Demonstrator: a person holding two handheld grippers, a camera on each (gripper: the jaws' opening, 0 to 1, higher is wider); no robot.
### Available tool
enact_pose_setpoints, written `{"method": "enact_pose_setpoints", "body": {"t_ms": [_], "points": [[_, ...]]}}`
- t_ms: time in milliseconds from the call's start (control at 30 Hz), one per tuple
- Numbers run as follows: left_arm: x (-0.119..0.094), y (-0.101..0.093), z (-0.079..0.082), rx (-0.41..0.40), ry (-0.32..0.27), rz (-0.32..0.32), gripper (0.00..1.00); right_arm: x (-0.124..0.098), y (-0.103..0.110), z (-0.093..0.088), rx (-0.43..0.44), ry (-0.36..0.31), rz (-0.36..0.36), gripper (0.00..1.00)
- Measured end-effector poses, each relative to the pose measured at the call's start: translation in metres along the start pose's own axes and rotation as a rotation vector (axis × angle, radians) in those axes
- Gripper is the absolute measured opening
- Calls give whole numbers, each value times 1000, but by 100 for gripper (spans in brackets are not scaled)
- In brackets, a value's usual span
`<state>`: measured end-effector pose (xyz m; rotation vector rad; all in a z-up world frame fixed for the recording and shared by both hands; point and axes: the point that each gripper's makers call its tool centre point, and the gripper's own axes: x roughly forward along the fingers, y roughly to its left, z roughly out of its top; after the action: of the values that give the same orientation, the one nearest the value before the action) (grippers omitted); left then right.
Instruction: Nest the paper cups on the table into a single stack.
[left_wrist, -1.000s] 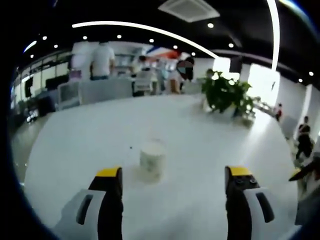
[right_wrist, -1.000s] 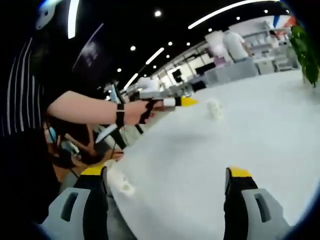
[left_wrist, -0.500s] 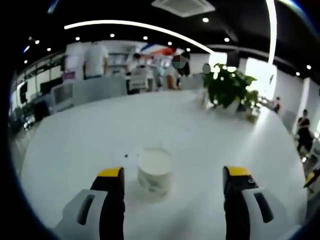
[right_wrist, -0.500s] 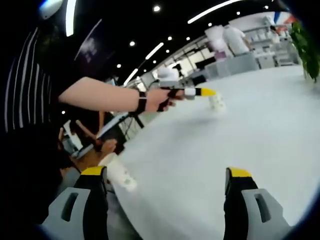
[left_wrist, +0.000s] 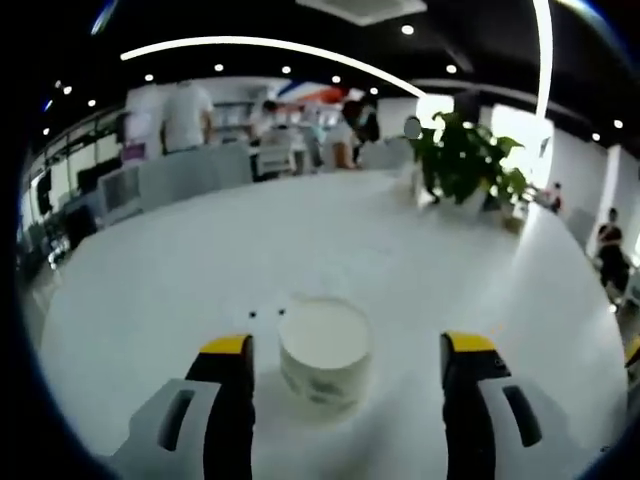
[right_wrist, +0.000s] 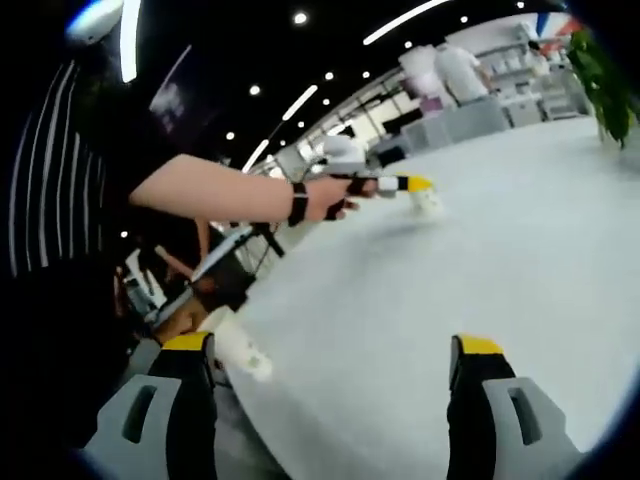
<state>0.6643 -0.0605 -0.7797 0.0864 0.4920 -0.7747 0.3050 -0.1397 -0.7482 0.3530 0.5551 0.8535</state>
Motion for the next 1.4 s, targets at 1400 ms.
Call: {"method": "enact_pose_setpoints", "body": {"t_ms": [1400], "points": [[-71, -72, 22, -47, -20, -116, 37, -24, 24, 7, -15, -54, -9, 93]]}}
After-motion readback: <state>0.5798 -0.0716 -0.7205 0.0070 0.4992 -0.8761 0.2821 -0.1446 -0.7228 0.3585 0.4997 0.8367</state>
